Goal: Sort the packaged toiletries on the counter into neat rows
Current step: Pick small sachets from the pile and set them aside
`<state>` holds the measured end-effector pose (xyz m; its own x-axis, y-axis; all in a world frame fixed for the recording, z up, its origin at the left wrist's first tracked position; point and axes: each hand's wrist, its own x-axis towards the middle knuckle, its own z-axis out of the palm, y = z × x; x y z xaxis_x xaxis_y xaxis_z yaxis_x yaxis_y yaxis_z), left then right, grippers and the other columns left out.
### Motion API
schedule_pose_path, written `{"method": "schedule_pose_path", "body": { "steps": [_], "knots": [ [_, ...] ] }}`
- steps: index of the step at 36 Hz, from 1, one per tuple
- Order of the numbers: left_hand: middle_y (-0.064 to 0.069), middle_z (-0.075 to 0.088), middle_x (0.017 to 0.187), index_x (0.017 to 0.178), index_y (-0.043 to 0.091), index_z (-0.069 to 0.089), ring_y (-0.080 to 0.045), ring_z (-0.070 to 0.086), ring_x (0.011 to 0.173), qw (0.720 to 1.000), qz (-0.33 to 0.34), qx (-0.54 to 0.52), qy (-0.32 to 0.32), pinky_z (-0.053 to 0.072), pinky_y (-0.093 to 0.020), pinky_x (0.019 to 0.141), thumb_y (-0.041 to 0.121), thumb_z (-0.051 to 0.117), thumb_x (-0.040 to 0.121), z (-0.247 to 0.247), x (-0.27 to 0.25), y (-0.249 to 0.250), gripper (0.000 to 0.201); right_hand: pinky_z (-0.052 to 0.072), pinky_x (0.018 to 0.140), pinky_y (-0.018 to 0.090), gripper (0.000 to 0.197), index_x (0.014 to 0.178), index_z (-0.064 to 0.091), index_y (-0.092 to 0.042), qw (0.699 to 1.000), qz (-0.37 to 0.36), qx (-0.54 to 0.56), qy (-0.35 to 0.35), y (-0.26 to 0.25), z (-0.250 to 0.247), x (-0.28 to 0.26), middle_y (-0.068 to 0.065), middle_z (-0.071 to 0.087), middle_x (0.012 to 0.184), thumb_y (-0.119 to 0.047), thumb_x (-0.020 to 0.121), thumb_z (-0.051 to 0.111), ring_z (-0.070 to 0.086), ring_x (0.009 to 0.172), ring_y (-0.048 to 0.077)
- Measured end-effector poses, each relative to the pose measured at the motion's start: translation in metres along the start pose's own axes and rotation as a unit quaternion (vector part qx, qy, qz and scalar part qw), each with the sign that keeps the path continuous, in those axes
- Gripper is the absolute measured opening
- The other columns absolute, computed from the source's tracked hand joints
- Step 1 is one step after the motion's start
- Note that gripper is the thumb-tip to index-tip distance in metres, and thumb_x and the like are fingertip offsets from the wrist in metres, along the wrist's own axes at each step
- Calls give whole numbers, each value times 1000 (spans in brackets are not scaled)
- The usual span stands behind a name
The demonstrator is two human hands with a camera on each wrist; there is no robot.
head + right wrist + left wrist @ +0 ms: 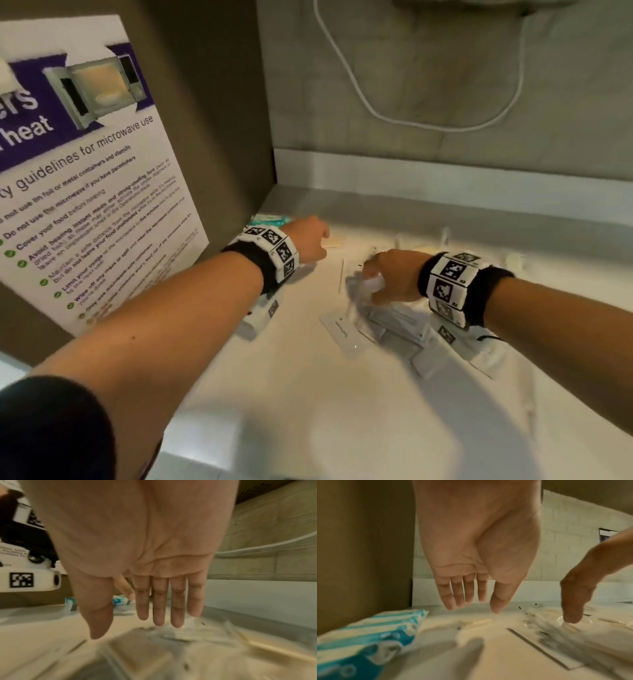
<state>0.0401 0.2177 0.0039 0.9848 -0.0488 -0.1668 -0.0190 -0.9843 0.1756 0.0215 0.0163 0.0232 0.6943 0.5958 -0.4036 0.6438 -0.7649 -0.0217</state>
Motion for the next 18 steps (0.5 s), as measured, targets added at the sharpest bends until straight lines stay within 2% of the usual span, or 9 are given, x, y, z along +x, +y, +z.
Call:
{"method": "schedule_pose_path", "body": {
  "steps": [2,6,8,10,12,15,18],
  "knots": [
    [-12,50,138,139,16,47,-33,52,122,1000,-4,-6,11,43,-41,101,22,55,93,7,12,4,47,43,106,38,57,142,44,-22,1000,17,11,-2,10,12,-8,1,50,141,-36,89,59,49,127,22],
    [-19,55,133,137,12,44,-36,57,114,1000,-25,0,-7,46,-38,90,22,44,100,15,25,6,39,44,104,35,58,144,40,-22,998,28,50,3,20,28,-17,1,49,139,-31,90,59,51,125,22],
    [-18,53,137,146,16,36,-36,57,118,999,-35,3,-17,48,-39,95,23,41,101,20,27,5,46,44,104,34,57,143,41,-22,998,22,57,11,22,28,-17,0,49,138,-29,90,59,51,124,22],
    [-16,47,145,150,16,32,-35,50,128,999,-49,1,-11,43,-40,105,23,43,101,23,28,6,51,44,105,34,57,143,42,-22,998,13,59,13,23,26,-16,0,49,138,-26,89,60,51,124,22],
    [-13,48,144,144,13,42,-34,48,129,998,-61,1,17,42,-40,105,24,51,97,25,29,9,49,46,102,34,57,141,43,-21,998,5,61,15,23,24,-16,0,53,136,-25,87,62,53,121,22],
    [-10,60,119,121,15,59,-30,57,105,995,-85,-19,50,51,-41,90,29,66,85,27,30,10,39,50,97,36,56,138,45,-21,998,-2,55,24,24,20,-17,-1,56,131,-26,85,61,56,116,21],
    [-3,64,102,104,21,65,-23,62,88,990,-92,-82,66,51,-34,77,21,72,78,30,28,11,26,52,93,35,49,132,51,-22,998,-6,47,43,36,13,-20,-3,59,126,-27,84,57,59,110,19]
  ]
}}
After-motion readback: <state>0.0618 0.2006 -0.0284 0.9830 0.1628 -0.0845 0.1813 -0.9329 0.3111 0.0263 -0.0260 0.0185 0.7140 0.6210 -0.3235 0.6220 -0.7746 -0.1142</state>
